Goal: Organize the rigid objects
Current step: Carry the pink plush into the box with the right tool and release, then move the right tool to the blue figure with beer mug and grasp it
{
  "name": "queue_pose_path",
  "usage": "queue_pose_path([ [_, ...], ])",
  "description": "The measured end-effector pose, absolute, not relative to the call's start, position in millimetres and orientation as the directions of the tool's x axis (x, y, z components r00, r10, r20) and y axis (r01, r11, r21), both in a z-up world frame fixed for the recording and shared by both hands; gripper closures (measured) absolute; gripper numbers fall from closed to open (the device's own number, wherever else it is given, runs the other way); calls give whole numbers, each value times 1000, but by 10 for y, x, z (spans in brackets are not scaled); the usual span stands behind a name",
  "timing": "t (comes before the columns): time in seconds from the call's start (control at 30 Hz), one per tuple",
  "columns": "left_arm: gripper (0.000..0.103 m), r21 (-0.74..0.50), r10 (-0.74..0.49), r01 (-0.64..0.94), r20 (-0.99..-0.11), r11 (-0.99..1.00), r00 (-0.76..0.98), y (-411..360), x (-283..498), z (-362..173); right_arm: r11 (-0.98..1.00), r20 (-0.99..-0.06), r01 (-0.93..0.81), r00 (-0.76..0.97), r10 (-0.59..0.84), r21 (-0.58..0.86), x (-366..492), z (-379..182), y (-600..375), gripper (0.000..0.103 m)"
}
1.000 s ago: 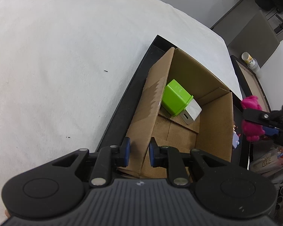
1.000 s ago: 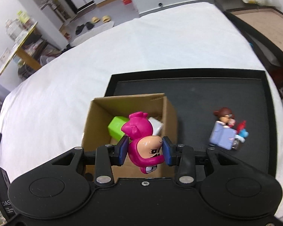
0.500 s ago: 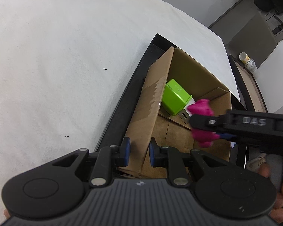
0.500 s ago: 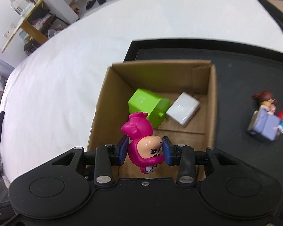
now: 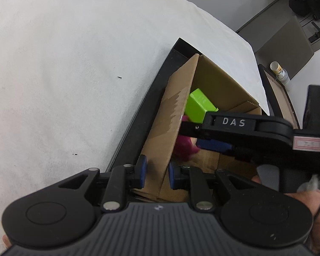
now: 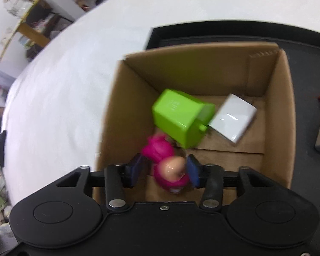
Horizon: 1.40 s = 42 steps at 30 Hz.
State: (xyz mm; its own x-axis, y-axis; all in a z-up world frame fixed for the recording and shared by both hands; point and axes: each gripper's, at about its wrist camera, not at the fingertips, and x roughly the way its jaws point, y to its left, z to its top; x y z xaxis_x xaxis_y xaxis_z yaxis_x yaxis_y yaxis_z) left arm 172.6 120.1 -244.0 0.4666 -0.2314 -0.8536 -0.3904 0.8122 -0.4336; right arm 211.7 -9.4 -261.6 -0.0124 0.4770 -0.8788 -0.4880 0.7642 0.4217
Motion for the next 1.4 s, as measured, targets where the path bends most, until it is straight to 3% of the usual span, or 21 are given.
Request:
queue_pose_path([
  [0.43, 84, -430, -224, -397, -855, 811, 468, 1194, 1729, -2436, 740, -851, -496, 4, 525, 454, 2101, -2309, -387, 55],
  [0.67, 84, -418, -206, -405, -858, 813, 471, 1173, 1729, -2423, 738, -841, -500, 33, 540, 454, 2151, -2106, -513, 50],
  [1.1, 84, -392, -178, -411, -865, 823, 468, 1115, 1739, -2385, 757, -832, -497, 117, 543, 424, 2251, -1783, -965, 27],
  [1.4, 84, -380, -166, -419, -870, 825, 464, 1091, 1748, -2372, 790, -823, -461, 191, 534, 405, 2415, -1611, -1384, 20],
])
